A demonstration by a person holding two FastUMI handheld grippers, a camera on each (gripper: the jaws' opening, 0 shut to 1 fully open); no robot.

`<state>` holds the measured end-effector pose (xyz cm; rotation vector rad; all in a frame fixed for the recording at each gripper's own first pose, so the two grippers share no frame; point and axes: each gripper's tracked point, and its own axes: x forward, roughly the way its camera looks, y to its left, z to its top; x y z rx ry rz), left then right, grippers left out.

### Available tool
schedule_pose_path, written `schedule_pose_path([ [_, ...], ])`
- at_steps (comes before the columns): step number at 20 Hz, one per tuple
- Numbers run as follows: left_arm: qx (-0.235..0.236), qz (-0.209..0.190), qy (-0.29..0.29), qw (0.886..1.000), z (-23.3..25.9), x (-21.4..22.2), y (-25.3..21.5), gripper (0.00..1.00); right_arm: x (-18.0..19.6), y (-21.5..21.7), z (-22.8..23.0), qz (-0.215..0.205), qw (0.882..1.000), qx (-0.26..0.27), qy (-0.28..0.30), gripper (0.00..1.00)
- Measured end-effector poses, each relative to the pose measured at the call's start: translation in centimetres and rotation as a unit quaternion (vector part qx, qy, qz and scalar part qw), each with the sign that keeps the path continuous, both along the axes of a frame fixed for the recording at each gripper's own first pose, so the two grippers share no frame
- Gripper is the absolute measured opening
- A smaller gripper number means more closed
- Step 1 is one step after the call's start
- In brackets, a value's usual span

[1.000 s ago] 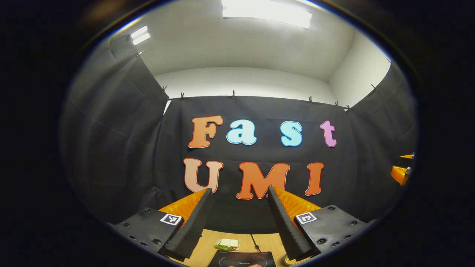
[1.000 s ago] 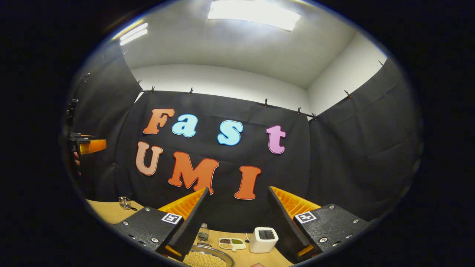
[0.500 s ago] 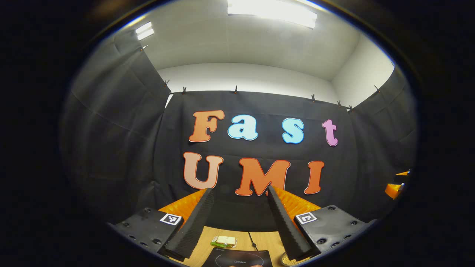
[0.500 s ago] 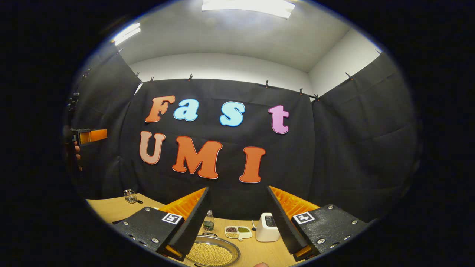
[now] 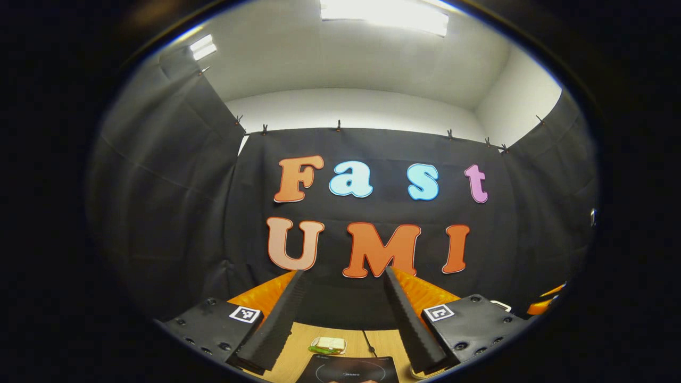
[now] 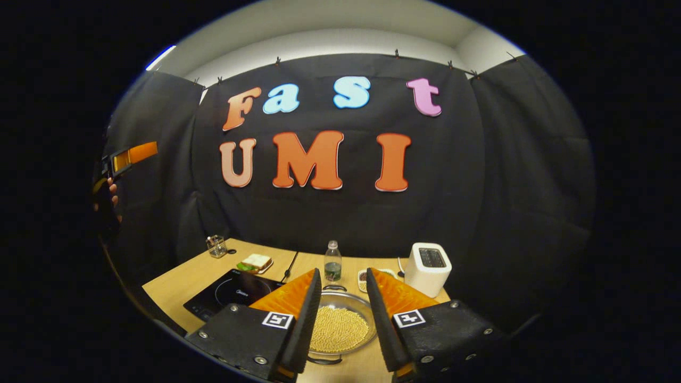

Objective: First push the handle of the pot to place it horizontally, then grasp the pot with both hands and set it on the induction cooktop.

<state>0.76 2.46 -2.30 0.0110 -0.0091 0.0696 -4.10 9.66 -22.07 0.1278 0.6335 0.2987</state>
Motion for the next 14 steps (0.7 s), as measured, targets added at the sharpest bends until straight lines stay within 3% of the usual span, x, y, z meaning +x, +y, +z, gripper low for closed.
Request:
schedule_pose_path([
  [2,0.001,0.000,0.005,1.000,-0.5,0.1,0.0,0.97,-1.7,1.6,-2.5,0.024,0.998,0.009,0.052,0.42],
  [3,0.002,0.000,0.009,1.000,-0.9,0.0,-0.1,0.97,-2.7,2.5,-3.5,0.038,0.996,0.016,0.075,0.30],
  [5,0.005,-0.002,0.015,1.000,-1.2,0.0,-0.1,0.97,-3.8,3.9,-5.1,0.056,0.992,0.020,0.109,0.19],
  [10,0.008,0.004,0.018,1.000,-2.2,-0.2,0.5,0.97,-6.9,6.9,-9.8,0.097,0.978,0.016,0.185,0.08],
  [14,0.010,0.013,0.026,1.000,-3.0,-0.2,1.9,0.97,-10.2,8.8,-13.2,0.111,0.951,0.053,0.285,0.00],
])
